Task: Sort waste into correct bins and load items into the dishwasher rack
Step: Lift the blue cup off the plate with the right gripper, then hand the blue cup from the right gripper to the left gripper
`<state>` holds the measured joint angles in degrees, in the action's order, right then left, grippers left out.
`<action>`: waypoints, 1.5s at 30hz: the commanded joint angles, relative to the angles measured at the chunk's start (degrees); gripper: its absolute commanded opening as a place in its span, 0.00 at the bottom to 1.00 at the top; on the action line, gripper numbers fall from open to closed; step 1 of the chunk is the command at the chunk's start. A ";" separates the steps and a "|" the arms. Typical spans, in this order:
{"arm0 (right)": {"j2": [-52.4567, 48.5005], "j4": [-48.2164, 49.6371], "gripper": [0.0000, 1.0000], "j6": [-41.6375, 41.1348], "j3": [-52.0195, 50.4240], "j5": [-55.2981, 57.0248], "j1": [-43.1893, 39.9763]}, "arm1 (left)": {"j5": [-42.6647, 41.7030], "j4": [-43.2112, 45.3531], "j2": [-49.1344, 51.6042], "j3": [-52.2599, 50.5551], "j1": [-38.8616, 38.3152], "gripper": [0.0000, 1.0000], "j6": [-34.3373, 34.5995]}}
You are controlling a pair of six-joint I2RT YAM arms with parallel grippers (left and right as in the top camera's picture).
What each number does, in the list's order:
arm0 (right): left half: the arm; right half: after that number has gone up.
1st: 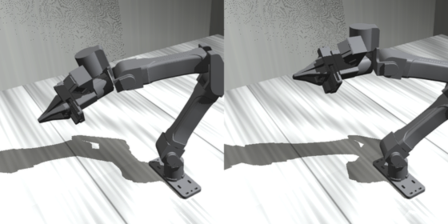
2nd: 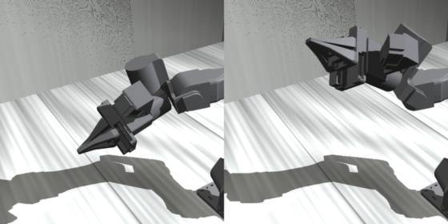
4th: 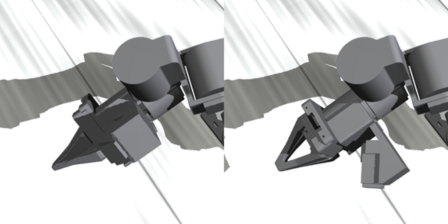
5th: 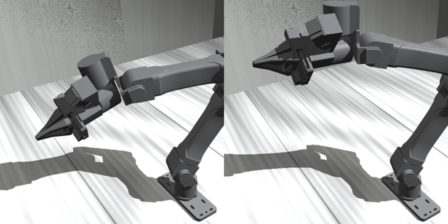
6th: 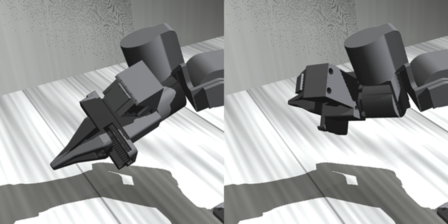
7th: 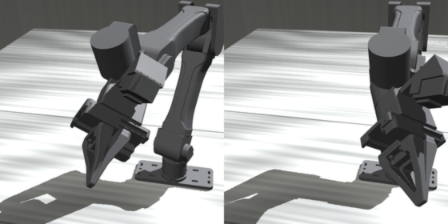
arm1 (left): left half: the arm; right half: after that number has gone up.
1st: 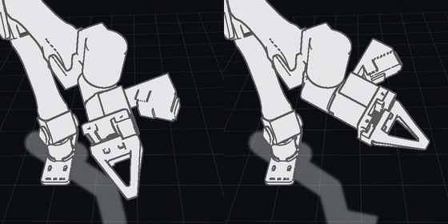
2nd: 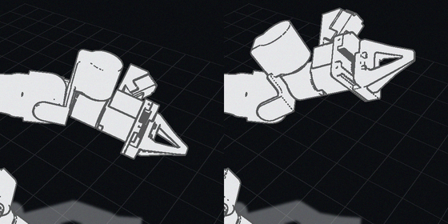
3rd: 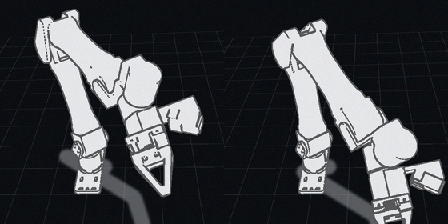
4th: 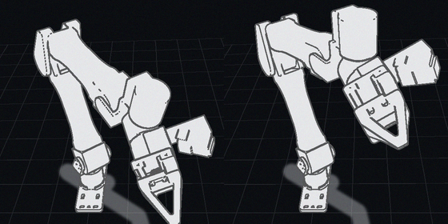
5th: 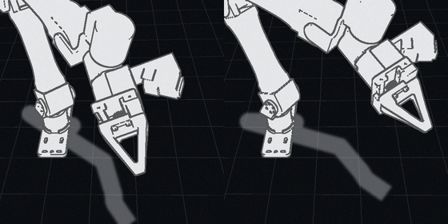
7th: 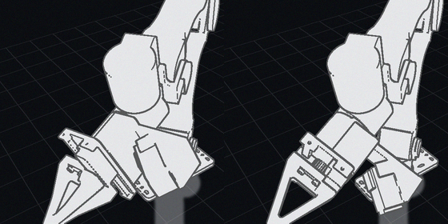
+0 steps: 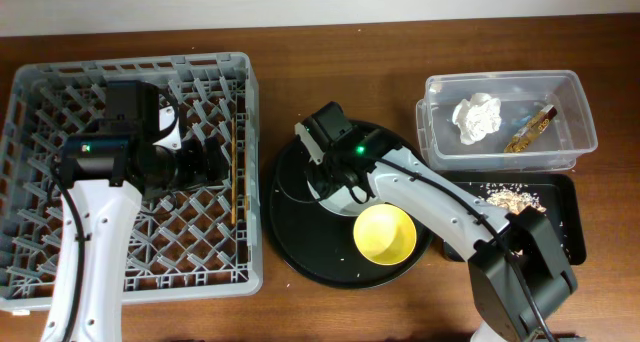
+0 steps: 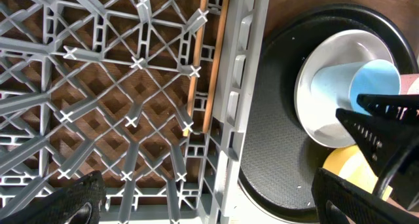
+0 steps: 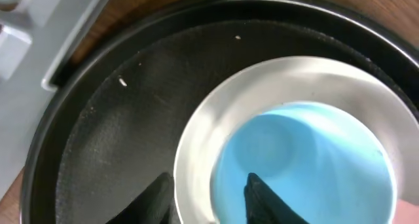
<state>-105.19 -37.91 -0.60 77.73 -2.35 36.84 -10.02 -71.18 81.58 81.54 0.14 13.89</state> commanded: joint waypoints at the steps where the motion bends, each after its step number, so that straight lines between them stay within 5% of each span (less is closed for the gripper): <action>1: -0.31 -0.39 0.31 0.15 -1.64 1.75 0.39 | 0.63 -0.07 -0.72 0.04 0.13 0.99 -0.28; 5: -0.31 -0.39 0.24 0.15 -1.66 1.33 0.39 | 0.66 -0.22 -0.72 0.04 0.15 0.99 -0.31; 8: -0.24 0.50 0.04 0.17 -1.51 1.07 0.39 | 0.68 -0.09 -0.72 0.04 0.15 0.99 -0.31; 13: 4.72 -6.54 0.04 0.17 9.86 -2.51 0.37 | -4.17 0.11 -0.74 0.26 0.15 0.99 -0.37; 19: 18.58 -27.87 0.04 -1.11 29.88 -21.27 -9.57 | -51.08 2.10 -2.01 4.50 0.15 0.99 -21.81; 24: 26.93 -35.06 0.04 8.90 30.05 -55.58 -29.46 | -71.95 12.41 -3.30 4.83 0.07 0.99 -24.98; 30: 25.31 -38.38 0.04 18.40 28.22 -74.44 -30.03 | -70.99 17.00 -3.30 4.83 -5.29 0.99 -25.38; 41: 25.14 -36.22 0.04 21.40 28.22 -73.96 -22.91 | -73.88 21.20 -3.37 4.83 -12.68 0.98 -25.14; 45: 24.63 -34.95 0.04 23.02 28.22 -73.46 -20.35 | -74.36 21.49 -3.41 4.83 -13.57 0.89 -25.14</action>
<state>-80.01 -73.41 20.10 106.15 -74.50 14.39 -82.78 -50.00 79.15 85.45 -12.91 -10.35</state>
